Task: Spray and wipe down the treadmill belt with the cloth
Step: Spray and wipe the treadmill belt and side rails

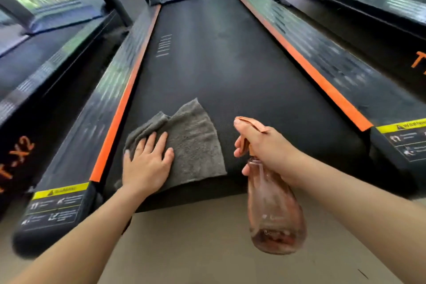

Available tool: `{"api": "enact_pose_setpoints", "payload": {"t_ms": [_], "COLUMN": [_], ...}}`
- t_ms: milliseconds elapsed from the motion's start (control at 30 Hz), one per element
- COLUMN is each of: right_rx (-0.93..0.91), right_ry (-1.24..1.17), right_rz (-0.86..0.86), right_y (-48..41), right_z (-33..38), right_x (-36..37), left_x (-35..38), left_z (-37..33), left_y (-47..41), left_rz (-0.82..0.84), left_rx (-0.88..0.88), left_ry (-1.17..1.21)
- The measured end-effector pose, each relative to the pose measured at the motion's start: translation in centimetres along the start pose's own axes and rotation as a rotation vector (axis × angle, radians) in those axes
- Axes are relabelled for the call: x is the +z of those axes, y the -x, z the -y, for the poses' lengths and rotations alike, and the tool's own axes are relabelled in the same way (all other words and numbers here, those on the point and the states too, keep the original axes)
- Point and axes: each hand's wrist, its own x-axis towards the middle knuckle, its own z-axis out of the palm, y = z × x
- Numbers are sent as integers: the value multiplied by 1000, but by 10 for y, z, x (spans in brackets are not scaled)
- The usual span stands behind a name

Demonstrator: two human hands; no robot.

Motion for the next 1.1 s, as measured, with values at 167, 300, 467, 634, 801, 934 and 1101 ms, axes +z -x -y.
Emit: {"api": "enact_pose_setpoints", "payload": {"t_ms": [167,300,467,634,801,934,1101], "right_rx": [25,9,-31,-2,92,80,79], "right_ry": [-30,-33,-114,-196,-298,-389,-384], "right_rz": [94,78,46,-74,-196,-310,-458], "right_y": [1,1,-6,-11,-14,-17,-11], "right_z": [-1,-4,-6,-3,-5,-5,-14], "right_x": [23,12,2,-17,-43,-57,-78], "left_x": [1,2,6,2,-5,-9,-10], "left_z": [21,-5,-80,-97,-80,-76,-140], "left_y": [15,26,17,-50,-117,-156,-182], "left_rz": [8,22,50,71,43,65,114], "left_rx": [-153,-33,436,480,244,152,234], "left_ry": [-1,-55,-100,-16,30,27,35]}}
